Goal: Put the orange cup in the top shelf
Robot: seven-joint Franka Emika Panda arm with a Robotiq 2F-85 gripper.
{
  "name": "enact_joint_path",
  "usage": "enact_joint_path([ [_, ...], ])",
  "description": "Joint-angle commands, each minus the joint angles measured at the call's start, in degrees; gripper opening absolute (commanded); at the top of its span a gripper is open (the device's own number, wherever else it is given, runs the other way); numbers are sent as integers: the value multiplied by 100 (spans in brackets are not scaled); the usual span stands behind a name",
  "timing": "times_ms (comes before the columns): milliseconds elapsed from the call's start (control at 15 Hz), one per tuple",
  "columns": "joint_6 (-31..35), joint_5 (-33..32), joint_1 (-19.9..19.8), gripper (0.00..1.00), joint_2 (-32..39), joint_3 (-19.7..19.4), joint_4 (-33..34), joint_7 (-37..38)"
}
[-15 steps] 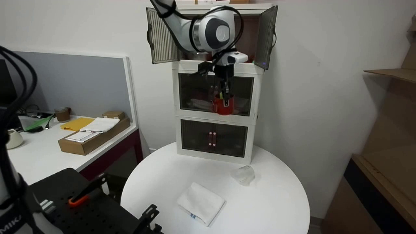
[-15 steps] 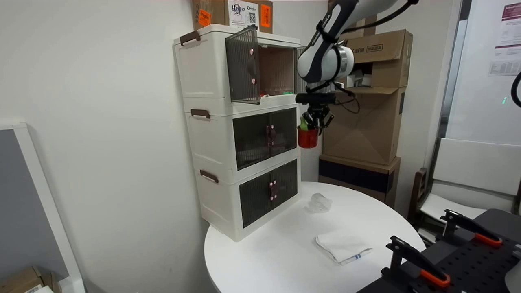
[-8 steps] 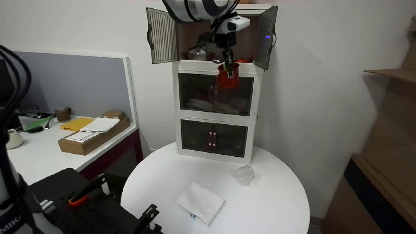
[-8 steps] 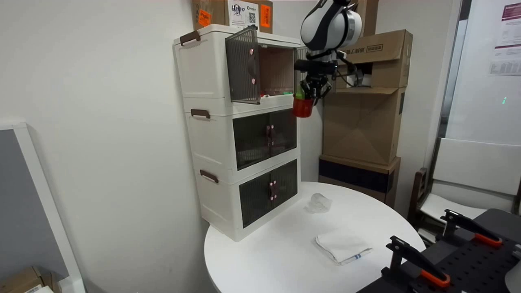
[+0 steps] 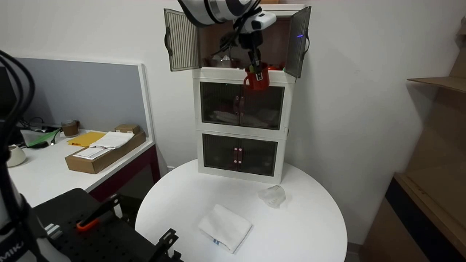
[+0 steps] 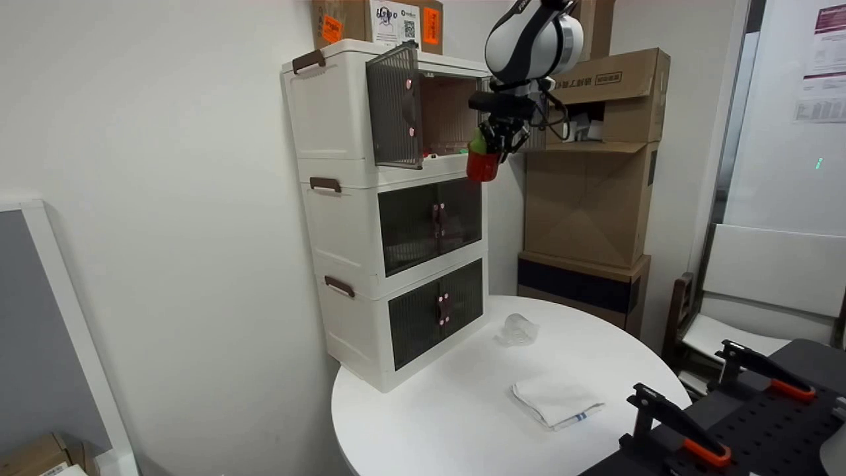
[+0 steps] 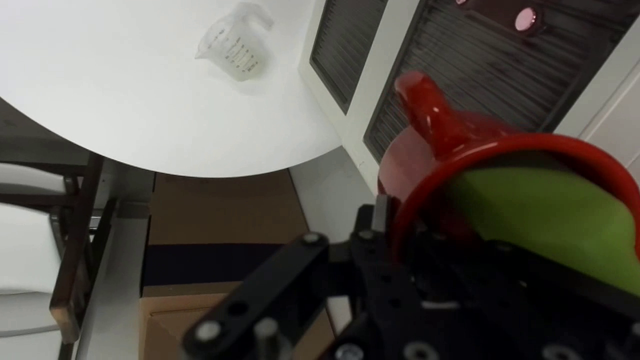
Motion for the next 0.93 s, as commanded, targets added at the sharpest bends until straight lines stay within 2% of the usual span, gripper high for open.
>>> enact_joint_path([
  [0,458,-269,46,2,181,26,227,557],
  [467,593,-433,140,2,195,29,413,849],
  [867,719,-542,175,2,-102,30,415,872],
])
